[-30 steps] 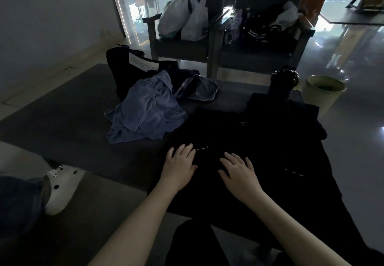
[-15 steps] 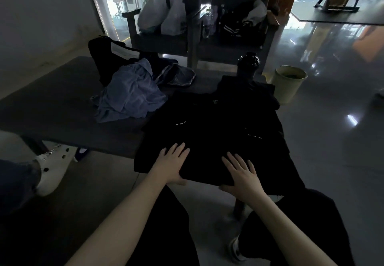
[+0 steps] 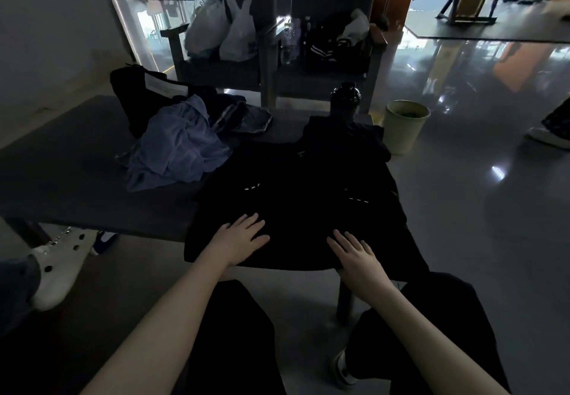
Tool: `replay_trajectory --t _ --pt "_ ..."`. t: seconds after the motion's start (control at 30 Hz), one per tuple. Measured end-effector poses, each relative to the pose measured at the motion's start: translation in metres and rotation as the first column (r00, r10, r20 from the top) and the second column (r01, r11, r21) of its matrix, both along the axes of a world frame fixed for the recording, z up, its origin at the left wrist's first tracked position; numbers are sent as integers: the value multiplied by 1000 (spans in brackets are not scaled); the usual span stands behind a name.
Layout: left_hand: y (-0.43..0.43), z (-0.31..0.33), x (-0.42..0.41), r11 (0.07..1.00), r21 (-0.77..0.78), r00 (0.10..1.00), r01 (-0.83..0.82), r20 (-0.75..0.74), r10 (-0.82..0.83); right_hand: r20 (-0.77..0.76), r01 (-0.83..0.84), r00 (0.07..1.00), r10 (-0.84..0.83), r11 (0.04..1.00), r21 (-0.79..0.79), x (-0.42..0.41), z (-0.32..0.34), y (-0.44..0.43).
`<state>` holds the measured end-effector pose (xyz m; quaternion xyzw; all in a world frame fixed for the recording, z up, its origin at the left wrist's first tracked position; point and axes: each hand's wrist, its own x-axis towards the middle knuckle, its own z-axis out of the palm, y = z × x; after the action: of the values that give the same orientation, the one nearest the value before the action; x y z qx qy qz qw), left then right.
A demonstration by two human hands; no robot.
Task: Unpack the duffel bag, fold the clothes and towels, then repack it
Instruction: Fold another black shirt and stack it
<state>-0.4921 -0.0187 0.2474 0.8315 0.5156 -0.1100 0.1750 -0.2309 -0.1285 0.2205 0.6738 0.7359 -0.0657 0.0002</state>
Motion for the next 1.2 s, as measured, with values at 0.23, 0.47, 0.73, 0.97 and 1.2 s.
replay_trajectory --t 0.23,0.47,0.73,0.97,1.2 --pt "29 -5 7 1000 20 998 2 -60 -1 -121 4 993 -11 998 -59 5 3 23" --pt "53 -16 15 959 281 996 -23 -75 46 -124 11 992 -19 998 -63 11 1 49" --pt "21 -32 -28 969 234 996 85 11 -90 -93 27 995 -27 1000 4 10 -4 39" --pt "18 -37 -61 930 365 980 33 172 -102 4 62 998 -62 997 52 15 -1 11" --pt "16 -23 -67 941 311 975 -131 215 64 0 108 994 -109 987 123 40 -3 -13"
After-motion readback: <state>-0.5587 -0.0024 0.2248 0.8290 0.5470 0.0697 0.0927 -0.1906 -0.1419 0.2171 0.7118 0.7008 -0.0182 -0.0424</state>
